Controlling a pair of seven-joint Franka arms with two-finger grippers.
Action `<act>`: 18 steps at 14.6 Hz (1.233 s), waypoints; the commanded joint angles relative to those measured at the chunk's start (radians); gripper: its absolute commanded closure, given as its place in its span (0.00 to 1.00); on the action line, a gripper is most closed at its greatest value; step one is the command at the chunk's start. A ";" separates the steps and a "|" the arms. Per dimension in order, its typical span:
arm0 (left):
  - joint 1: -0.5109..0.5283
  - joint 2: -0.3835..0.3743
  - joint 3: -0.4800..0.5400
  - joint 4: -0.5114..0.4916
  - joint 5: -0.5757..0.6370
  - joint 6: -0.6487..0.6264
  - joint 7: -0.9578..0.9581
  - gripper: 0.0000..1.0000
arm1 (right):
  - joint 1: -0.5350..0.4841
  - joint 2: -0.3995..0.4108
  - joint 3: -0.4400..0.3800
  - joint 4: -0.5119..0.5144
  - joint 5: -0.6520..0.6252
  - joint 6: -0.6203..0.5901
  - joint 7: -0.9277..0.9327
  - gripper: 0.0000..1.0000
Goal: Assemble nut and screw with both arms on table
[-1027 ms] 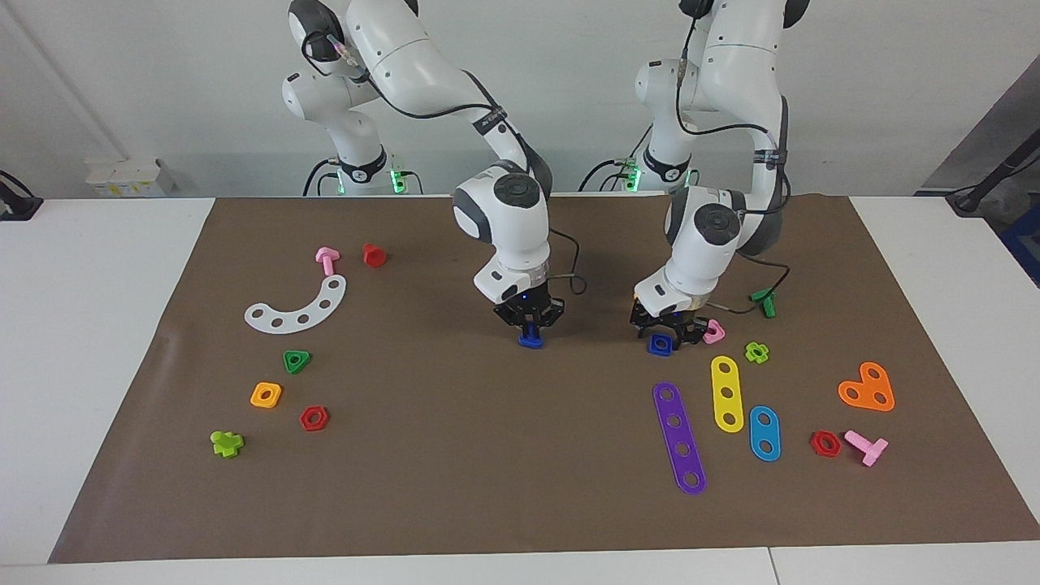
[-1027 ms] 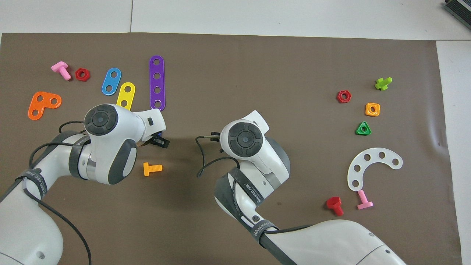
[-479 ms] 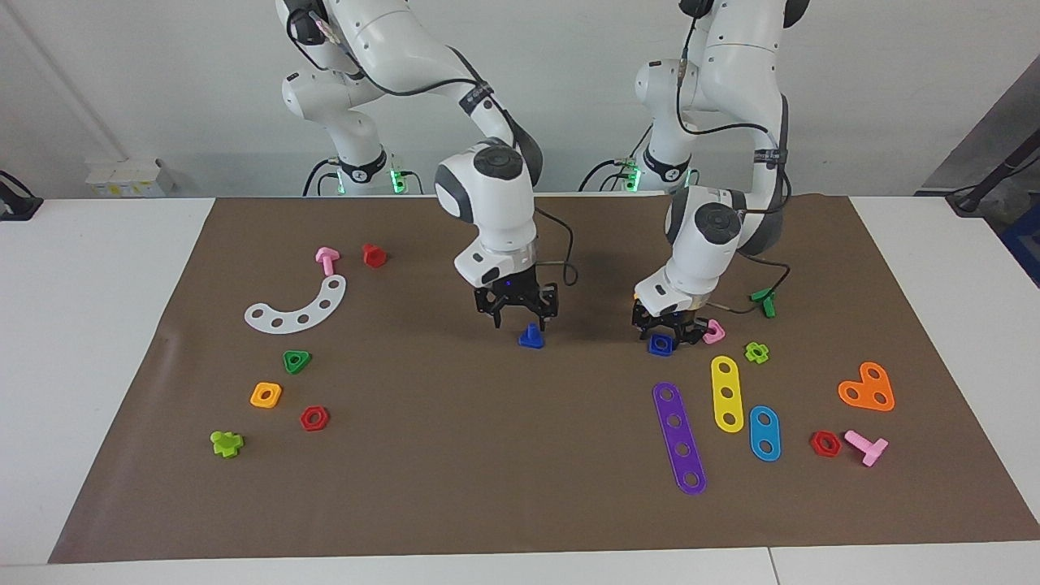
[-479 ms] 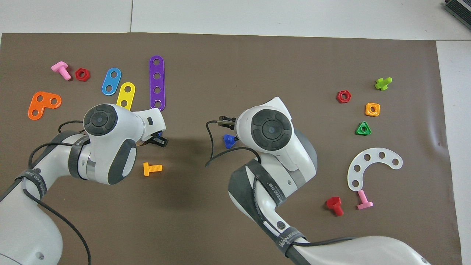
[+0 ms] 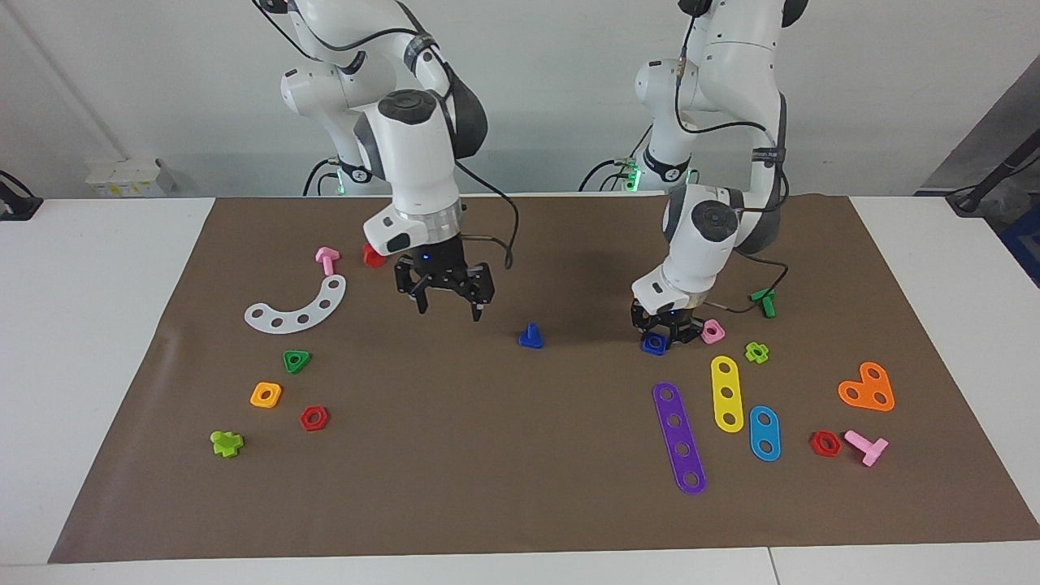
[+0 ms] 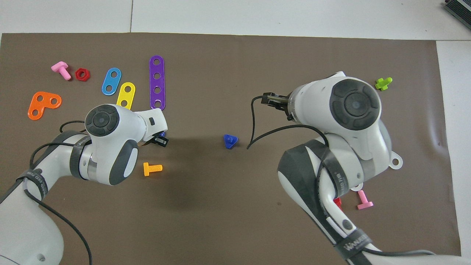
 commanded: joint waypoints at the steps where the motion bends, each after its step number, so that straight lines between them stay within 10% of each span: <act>1: -0.009 0.008 0.007 0.017 0.003 0.006 -0.047 0.70 | -0.101 -0.112 0.012 -0.015 -0.005 -0.123 -0.171 0.00; 10: -0.091 0.050 0.007 0.231 0.003 -0.189 -0.374 0.72 | -0.346 -0.188 0.004 0.239 0.060 -0.606 -0.505 0.00; 18: -0.226 0.093 0.009 0.406 -0.020 -0.338 -0.601 0.72 | -0.351 -0.188 0.001 0.232 0.058 -0.625 -0.508 0.00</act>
